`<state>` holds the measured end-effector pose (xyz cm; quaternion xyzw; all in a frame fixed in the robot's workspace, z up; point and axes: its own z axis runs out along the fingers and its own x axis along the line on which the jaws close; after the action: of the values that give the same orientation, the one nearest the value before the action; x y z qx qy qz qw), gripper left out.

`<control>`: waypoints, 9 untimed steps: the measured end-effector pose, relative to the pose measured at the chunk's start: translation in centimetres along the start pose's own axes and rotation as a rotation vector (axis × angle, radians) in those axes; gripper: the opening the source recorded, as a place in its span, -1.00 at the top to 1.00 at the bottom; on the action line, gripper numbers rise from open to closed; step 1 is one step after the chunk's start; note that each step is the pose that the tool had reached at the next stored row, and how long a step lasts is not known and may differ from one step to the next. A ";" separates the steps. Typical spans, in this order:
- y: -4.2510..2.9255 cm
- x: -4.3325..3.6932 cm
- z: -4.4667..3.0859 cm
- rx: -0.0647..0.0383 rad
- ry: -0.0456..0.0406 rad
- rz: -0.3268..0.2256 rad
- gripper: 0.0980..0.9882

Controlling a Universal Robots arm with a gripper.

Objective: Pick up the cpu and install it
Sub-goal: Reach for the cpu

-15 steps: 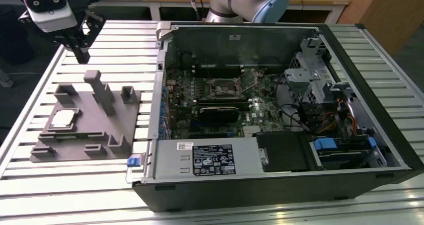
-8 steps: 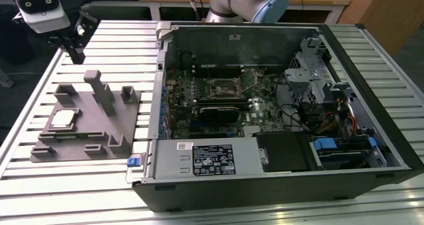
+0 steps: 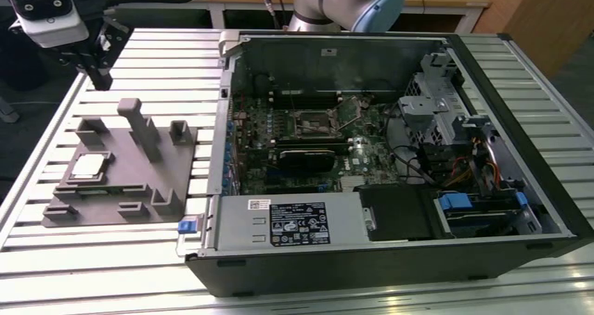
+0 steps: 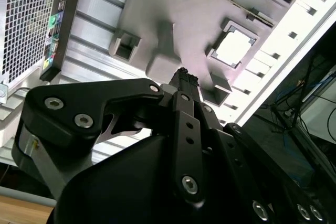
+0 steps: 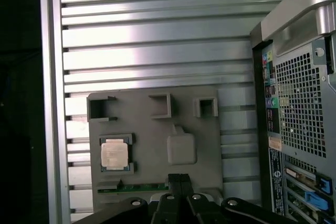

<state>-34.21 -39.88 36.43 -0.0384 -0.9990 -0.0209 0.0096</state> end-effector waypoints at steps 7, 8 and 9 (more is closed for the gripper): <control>-0.07 0.80 0.13 0.000 0.0025 0.000 0.98; -0.08 0.90 0.14 0.000 0.0029 0.000 0.98; -0.08 1.00 0.16 0.000 0.0033 0.000 0.98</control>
<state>-35.21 -39.88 36.29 -0.0384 -0.9990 -0.0208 0.0112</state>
